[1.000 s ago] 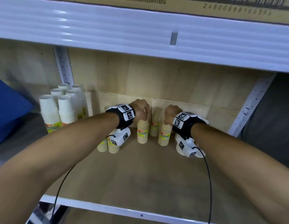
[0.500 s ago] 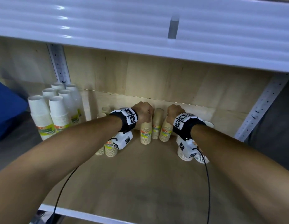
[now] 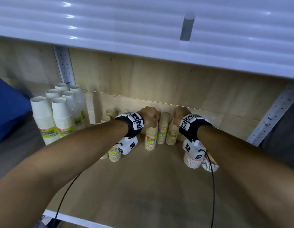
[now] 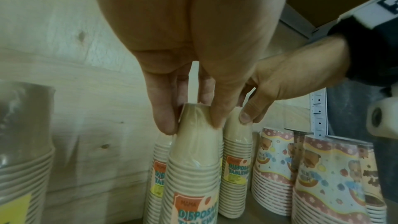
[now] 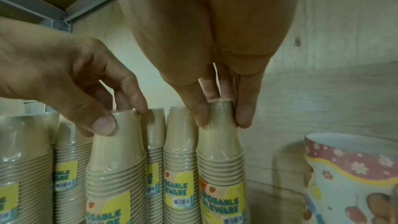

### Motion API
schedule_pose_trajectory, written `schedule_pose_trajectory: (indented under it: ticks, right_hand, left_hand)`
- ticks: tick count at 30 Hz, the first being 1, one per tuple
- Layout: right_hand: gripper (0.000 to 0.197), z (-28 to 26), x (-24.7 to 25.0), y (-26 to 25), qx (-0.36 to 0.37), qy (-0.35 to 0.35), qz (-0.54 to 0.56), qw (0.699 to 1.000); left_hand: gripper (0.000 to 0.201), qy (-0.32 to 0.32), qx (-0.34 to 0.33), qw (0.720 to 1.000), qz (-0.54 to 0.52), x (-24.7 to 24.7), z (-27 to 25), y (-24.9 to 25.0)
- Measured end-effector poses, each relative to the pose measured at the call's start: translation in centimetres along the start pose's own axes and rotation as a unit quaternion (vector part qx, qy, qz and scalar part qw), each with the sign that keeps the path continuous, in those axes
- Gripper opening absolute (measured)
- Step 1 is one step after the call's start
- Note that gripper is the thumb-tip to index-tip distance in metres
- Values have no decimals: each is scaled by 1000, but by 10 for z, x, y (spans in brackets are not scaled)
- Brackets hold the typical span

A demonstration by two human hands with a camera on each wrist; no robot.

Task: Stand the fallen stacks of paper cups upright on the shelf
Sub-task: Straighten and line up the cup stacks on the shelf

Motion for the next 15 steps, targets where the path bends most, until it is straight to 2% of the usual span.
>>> schedule_pose_trajectory:
  ticks: [8,13,15]
  right_hand:
    - [21,-9,5,0,13,19,1,1000]
    - [14,-21,22,0,25,39,17,999]
    - [30,-27,29,-2,25,64,22,997]
  left_hand:
    - [36,-5,-6,1000,-2,3,-2,-2]
    - [40,10,-28,999,-15,14,-7,-1]
    - [41,12,-26,999,-15,23,-11,-1]
Point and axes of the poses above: each hand's wrist, its own z-axis towards the middle knuckle, its own x-axis out of the back of the hand, y = z × x, the point moved 4 cm from there along z, towards the middle knuckle, and after that the axes turned 10 degrees about -z, right-handed, at the moved point
